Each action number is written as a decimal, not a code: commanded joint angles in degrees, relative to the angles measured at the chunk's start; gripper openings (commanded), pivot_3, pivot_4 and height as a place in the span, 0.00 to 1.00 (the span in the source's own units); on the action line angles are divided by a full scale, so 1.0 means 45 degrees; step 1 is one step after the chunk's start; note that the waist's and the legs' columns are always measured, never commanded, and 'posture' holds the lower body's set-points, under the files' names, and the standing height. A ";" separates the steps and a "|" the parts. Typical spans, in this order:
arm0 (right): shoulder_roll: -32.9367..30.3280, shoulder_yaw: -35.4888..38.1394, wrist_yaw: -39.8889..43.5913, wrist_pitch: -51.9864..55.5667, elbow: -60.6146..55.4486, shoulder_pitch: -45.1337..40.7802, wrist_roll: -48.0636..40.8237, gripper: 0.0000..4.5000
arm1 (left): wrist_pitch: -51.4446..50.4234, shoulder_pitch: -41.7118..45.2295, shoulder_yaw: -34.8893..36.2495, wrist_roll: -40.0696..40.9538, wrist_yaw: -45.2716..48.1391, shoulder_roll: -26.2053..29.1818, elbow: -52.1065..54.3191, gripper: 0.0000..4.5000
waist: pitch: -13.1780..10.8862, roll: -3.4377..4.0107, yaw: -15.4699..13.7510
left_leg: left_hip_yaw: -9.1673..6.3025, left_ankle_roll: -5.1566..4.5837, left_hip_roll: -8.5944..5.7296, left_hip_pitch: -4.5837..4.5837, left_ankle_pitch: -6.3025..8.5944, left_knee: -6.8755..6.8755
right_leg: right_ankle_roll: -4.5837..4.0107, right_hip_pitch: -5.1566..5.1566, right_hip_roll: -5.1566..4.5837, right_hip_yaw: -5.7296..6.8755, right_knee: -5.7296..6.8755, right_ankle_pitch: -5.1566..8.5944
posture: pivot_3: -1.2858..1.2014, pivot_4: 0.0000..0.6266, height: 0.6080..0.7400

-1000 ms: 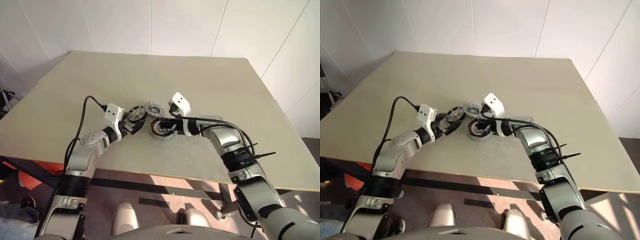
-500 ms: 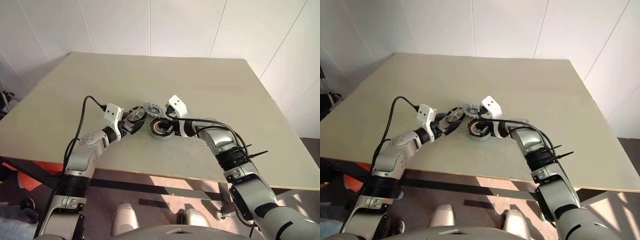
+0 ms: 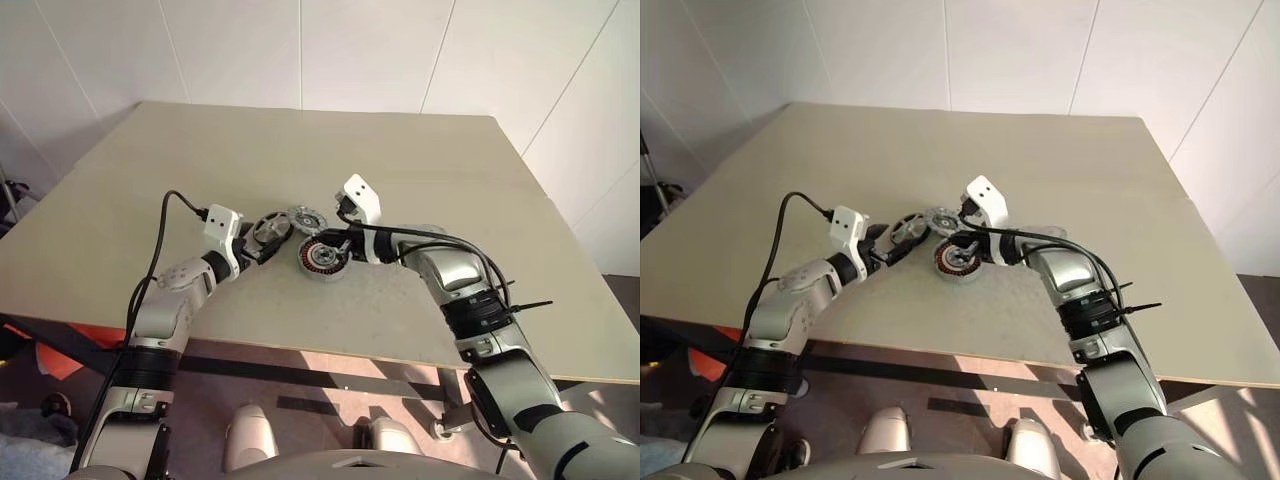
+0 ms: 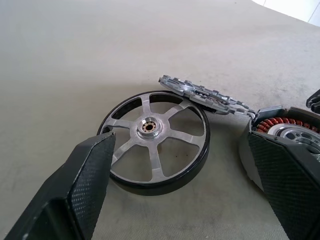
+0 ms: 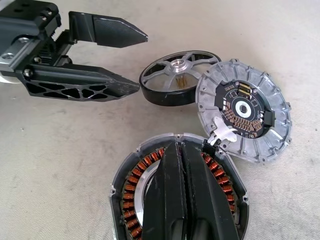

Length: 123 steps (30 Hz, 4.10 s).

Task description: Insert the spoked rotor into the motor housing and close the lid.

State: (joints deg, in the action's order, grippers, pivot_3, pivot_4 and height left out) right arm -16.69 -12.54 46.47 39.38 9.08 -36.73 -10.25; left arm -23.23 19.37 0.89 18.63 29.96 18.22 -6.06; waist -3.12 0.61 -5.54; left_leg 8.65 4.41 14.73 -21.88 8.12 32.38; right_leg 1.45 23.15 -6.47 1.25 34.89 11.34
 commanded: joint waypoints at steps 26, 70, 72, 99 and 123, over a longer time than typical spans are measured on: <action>-0.0105 0.0000 -0.0157 0.0240 -0.0491 0.0215 -0.0232 0.00 | -0.0097 0.0204 0.0311 0.0004 -0.0021 0.0117 0.0192 1.00 | 0.0013 0.0001 -0.0003 | 0.0001 0.0010 0.0003 0.0022 -0.0006 -0.0021 | 0.0000 -0.0018 0.0009 -0.0003 -0.0013 0.0001 | 0.52 0.00 1.00; -0.0074 0.0489 -0.0778 0.0450 -0.0713 -0.0431 -0.0405 0.00 | -0.0218 0.0310 0.0487 -0.0011 -0.0248 -0.0053 -0.0112 1.00 | 0.0032 0.0008 -0.0010 | 0.0000 0.0025 0.0006 0.0039 -0.0014 -0.0035 | 0.0000 -0.0028 0.0016 -0.0008 -0.0012 0.0001 | 0.52 0.00 1.00; -0.0036 0.0439 -0.0821 0.0496 -0.0723 -0.0354 -0.0430 0.00 | -0.0233 0.0315 0.0479 -0.0013 -0.0249 -0.0042 -0.0109 1.00 | 0.0031 0.0008 -0.0010 | 0.0001 0.0025 0.0006 0.0025 -0.0014 -0.0038 | 0.0000 -0.0013 0.0017 -0.0008 -0.0016 0.0001 | 0.52 0.00 1.00; 0.0037 0.0175 -0.0957 0.0596 -0.0781 0.0056 -0.0281 0.00 | -0.0245 0.0366 0.0590 -0.0045 -0.0334 0.0022 -0.0231 1.00 | 0.0044 0.0008 -0.0004 | 0.0000 0.0051 0.0007 0.0021 -0.0028 -0.0043 | -0.0003 -0.0007 0.0022 -0.0007 -0.0025 0.0000 | 0.52 0.00 1.00; -0.0088 0.1088 -0.1303 0.0974 -0.1022 -0.0754 -0.0647 0.00 | -0.1355 0.0886 0.1867 0.0625 -0.1872 -0.0941 -0.1204 1.00 | 0.0046 0.0006 -0.0011 | -0.0001 0.0065 0.0004 0.0018 -0.0035 -0.0040 | -0.0003 -0.0004 0.0023 -0.0015 -0.0021 -0.0001 | 0.52 0.00 1.00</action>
State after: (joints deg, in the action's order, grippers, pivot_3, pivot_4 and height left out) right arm -16.83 -9.11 40.86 43.38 6.78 -38.78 -11.76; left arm -28.45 21.88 7.38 20.18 22.81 14.29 -11.40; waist -2.91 0.64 -5.58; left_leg 8.65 4.70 14.75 -21.80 7.96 32.20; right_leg 1.44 23.13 -6.37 1.18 34.78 11.33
